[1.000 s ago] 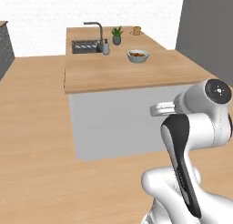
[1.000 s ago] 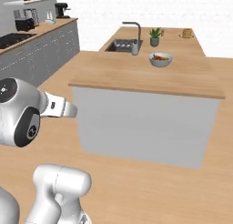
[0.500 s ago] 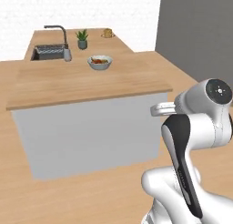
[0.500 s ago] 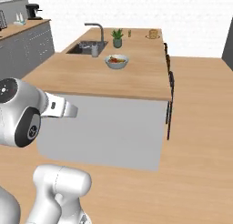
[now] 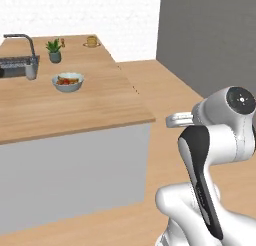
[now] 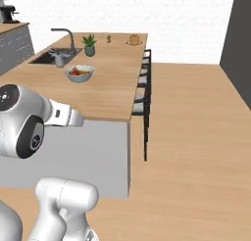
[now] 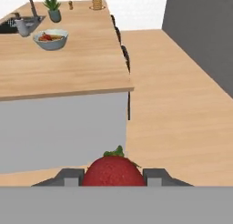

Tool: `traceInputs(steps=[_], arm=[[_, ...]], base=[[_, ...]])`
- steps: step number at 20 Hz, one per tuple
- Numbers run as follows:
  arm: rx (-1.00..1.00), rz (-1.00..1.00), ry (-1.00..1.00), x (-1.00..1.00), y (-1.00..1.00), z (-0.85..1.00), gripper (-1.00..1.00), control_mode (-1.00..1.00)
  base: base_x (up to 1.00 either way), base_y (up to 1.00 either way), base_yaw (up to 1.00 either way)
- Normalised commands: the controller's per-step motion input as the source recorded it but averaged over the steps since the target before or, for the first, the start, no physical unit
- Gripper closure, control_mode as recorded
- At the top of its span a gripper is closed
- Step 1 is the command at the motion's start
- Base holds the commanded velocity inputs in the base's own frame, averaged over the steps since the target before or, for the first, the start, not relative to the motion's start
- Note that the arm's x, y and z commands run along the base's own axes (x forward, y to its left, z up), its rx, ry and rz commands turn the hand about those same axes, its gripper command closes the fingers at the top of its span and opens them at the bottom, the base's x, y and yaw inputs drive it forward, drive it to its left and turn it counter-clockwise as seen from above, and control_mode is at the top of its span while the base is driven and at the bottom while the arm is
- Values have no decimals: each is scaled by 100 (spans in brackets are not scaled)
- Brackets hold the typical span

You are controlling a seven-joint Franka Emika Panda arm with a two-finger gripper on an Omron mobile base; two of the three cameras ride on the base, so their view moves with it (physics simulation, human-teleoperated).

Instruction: Take the strawberry from the fridge and place it on top of the pancake, located on the dining counter.

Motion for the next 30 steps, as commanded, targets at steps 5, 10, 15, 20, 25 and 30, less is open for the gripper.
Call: traceInputs(steps=[5, 10, 15, 20, 25, 30], arm=[[0, 0, 0, 0, 0, 0, 100, 100], [0, 0, 0, 0, 0, 0, 100, 100], [0, 0, 0, 0, 0, 0, 100, 100], [0, 0, 0, 0, 0, 0, 100, 100], [0, 0, 0, 0, 0, 0, 100, 100], [0, 0, 0, 0, 0, 0, 100, 100]], base=[[79, -100, -1], [76, -100, 0], [74, -100, 0], [80, -88, 0], [98, -46, 5], [100, -15, 22]])
